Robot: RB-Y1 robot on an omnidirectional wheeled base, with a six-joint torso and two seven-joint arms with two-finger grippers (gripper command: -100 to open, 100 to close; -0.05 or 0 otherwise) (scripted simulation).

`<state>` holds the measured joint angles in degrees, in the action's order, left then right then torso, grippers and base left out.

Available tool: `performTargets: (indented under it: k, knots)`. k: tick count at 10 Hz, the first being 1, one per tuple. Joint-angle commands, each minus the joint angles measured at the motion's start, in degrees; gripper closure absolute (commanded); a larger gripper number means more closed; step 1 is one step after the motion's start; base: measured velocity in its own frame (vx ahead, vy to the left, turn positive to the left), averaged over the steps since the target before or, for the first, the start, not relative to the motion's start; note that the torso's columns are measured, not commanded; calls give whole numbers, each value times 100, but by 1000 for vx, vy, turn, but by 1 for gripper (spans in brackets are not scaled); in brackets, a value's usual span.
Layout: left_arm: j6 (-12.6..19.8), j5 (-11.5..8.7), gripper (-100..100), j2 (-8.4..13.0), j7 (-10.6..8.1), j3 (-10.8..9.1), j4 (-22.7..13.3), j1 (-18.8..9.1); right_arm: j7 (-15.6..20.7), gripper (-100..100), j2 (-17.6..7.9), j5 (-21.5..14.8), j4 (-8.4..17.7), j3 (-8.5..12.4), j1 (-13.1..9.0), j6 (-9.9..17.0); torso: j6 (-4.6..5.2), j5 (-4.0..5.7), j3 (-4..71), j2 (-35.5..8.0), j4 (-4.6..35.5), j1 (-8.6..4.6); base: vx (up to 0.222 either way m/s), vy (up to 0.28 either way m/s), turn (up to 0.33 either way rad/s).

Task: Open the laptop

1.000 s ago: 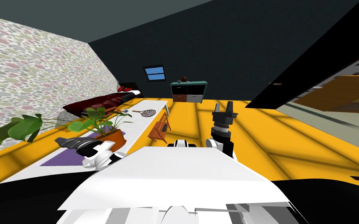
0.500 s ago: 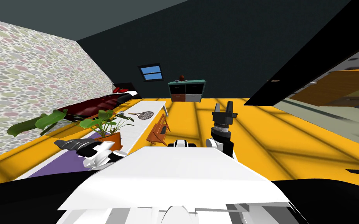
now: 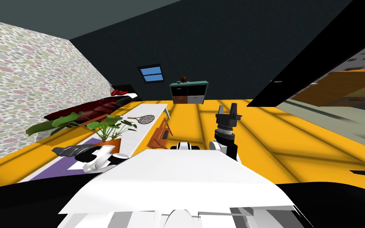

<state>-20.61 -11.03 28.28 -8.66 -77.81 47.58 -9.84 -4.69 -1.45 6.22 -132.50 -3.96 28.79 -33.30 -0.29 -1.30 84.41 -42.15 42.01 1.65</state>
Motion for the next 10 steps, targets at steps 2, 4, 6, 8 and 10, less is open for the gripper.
performTargets:
  k: [2, 4, 6, 8, 10]
  knots:
    - [70, 4, -100, -45, 12, -213, -216, -40, 0, 0, -1, 0, 0, 1, 0, 0, 3, -11, -1, 2, -2, -13, 56, 29, -21]
    - [101, 3, -100, -8, 2, -357, -436, -85, 0, 0, 0, 0, 0, 0, 0, 0, -11, 14, -15, -27, 8, -43, 34, 4, -24]
    - [101, 3, -100, -8, 2, -357, -436, -85, 0, 0, 0, 0, 0, 1, 0, 0, -9, 32, -3, -15, 7, -64, 42, 19, -24]
    - [101, 3, -100, -8, 2, -357, -436, -85, 0, 0, 0, 0, 0, 0, 0, 0, -15, 62, -10, -37, 17, -97, 3, 0, 11]
    - [151, 1, -100, 58, -13, -583, -651, -157, 0, 0, 0, 0, 0, 0, 0, 0, -3, 92, 2, -23, 20, -123, 66, 24, -56]
